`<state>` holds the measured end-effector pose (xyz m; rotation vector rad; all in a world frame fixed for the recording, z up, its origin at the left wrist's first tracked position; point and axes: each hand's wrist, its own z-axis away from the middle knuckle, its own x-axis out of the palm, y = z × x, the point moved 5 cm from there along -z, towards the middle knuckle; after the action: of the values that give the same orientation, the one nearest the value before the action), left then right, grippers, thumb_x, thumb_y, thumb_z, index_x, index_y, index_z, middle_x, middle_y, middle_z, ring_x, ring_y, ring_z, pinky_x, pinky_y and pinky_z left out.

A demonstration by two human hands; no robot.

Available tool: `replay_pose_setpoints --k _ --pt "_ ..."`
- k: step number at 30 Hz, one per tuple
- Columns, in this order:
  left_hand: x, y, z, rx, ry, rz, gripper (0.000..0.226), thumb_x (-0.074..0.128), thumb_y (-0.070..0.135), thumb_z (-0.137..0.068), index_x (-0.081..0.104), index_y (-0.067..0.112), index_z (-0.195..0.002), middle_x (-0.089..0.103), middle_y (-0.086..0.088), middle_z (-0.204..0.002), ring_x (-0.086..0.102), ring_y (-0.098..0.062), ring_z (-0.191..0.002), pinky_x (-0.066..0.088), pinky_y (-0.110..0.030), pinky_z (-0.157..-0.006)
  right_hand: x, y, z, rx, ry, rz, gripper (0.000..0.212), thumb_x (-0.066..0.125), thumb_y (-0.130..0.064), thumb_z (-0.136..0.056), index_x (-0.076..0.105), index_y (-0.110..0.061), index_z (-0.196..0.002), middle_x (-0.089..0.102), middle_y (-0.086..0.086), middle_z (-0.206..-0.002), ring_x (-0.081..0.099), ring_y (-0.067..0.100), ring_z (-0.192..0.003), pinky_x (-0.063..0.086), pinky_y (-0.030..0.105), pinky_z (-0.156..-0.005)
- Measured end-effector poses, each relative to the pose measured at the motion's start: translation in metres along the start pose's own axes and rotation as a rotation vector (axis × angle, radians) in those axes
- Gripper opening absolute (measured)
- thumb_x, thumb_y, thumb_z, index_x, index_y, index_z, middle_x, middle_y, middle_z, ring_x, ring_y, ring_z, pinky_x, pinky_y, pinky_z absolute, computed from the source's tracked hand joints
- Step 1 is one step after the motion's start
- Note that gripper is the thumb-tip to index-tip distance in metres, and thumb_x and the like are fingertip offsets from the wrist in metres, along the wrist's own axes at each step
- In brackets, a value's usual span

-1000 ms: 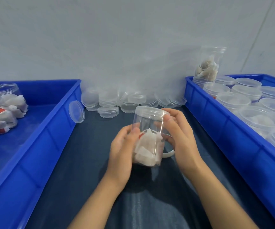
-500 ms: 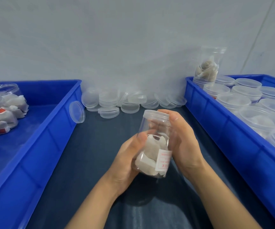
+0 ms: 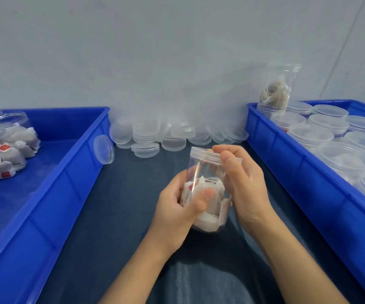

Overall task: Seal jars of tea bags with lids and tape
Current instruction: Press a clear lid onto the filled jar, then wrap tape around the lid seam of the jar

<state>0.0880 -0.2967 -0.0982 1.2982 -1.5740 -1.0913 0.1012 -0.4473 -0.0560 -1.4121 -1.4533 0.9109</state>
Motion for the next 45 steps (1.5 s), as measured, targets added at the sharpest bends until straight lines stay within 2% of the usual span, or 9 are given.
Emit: replay_pose_setpoints --k 6,10,13,18,24,30,35,37,45 --pt "-0.020 -0.001 -0.004 0.041 0.225 -0.153 0.086 0.094 0.050 -0.057 0.059 0.036 -0.134 0.074 0.012 -0.124 0.072 -0.005 -0.112 0.057 -0.019 -0.089 -0.015 -0.001 -0.006 -0.071 0.082 0.063 0.034 0.083 -0.045 -0.085 0.075 -0.027 -0.112 0.079 -0.004 -0.106 0.075 0.012 -0.099 0.059 0.021 -0.083" --pt "-0.045 -0.003 -0.008 0.049 0.465 -0.159 0.079 0.091 0.055 -0.057 0.058 0.039 -0.126 0.067 0.025 -0.125 0.068 0.000 -0.116 0.058 -0.034 -0.099 -0.027 0.013 -0.010 -0.028 0.113 0.376 0.020 0.066 -0.042 -0.100 0.071 -0.026 -0.089 0.073 -0.009 -0.086 0.067 0.007 -0.083 0.055 0.033 -0.079" --pt "-0.052 -0.005 -0.008 0.057 0.491 -0.231 0.078 0.091 0.054 -0.059 0.056 0.037 -0.127 0.064 0.022 -0.125 0.067 -0.007 -0.118 0.058 -0.044 -0.100 -0.019 0.024 -0.008 -0.079 -0.114 0.846 0.022 0.069 -0.049 -0.090 0.064 -0.030 -0.080 0.066 -0.015 -0.079 0.058 0.005 -0.080 0.047 0.030 -0.074" --pt "-0.049 -0.015 -0.010 0.031 0.438 -0.305 0.084 0.090 0.053 -0.062 0.052 0.041 -0.136 0.060 0.031 -0.129 0.060 0.006 -0.123 0.050 -0.021 -0.097 -0.006 0.042 -0.001 -0.129 -0.407 1.263 0.036 0.069 -0.067 -0.080 0.058 -0.033 -0.083 0.056 -0.020 -0.084 0.048 0.008 -0.087 0.039 0.031 -0.082" --pt "-0.047 -0.020 -0.012 -0.036 0.342 -0.450 0.082 0.088 0.041 -0.081 0.043 0.042 -0.149 0.058 0.022 -0.139 0.057 0.005 -0.126 0.048 -0.025 -0.103 -0.007 0.038 -0.001 -0.086 -0.320 1.179 0.022 0.065 -0.049 -0.092 0.061 -0.031 -0.080 0.064 -0.018 -0.074 0.058 0.008 -0.082 0.041 0.032 -0.073" --pt "-0.057 -0.009 -0.007 -0.028 0.546 -0.681 0.092 0.089 0.041 -0.082 0.036 0.042 -0.157 0.052 0.011 -0.133 0.059 -0.008 -0.120 0.050 -0.035 -0.096 -0.004 0.033 -0.004 0.075 -0.125 0.521 0.016 0.058 -0.034 -0.102 0.055 -0.029 -0.087 0.067 -0.004 -0.068 0.053 0.009 -0.058 0.042 0.016 -0.052" --pt "-0.061 0.001 -0.002 -0.009 0.674 -0.662 0.099 0.090 0.033 -0.083 0.033 0.030 -0.163 0.043 0.009 -0.131 0.061 -0.019 -0.117 0.053 -0.050 -0.102 0.002 0.029 -0.003 0.142 -0.112 0.109 0.012 0.054 -0.026 -0.089 0.057 -0.018 -0.081 0.045 -0.007 -0.064 0.054 0.010 -0.062 0.055 0.045 -0.086" --pt "-0.055 0.009 0.002 0.060 0.708 -0.689 0.096 0.089 0.031 -0.083 0.036 0.026 -0.162 0.044 0.008 -0.132 0.058 -0.022 -0.121 0.052 -0.047 -0.103 0.006 0.026 -0.003 0.119 -0.132 -0.002 0.011 0.051 -0.019 -0.088 0.056 -0.013 -0.081 0.038 -0.004 -0.063 0.040 0.013 -0.060 0.057 0.039 -0.081" --pt "-0.014 0.034 0.018 0.600 0.582 -0.647 0.016 0.071 0.015 -0.098 0.073 0.008 -0.112 0.063 0.001 -0.105 0.060 -0.024 -0.092 0.053 -0.039 -0.075 0.005 0.013 0.001 -0.020 -0.106 0.007 0.013 0.051 -0.013 -0.087 0.051 -0.001 -0.081 0.043 -0.003 -0.063 0.043 0.017 -0.065 0.048 0.037 -0.076"
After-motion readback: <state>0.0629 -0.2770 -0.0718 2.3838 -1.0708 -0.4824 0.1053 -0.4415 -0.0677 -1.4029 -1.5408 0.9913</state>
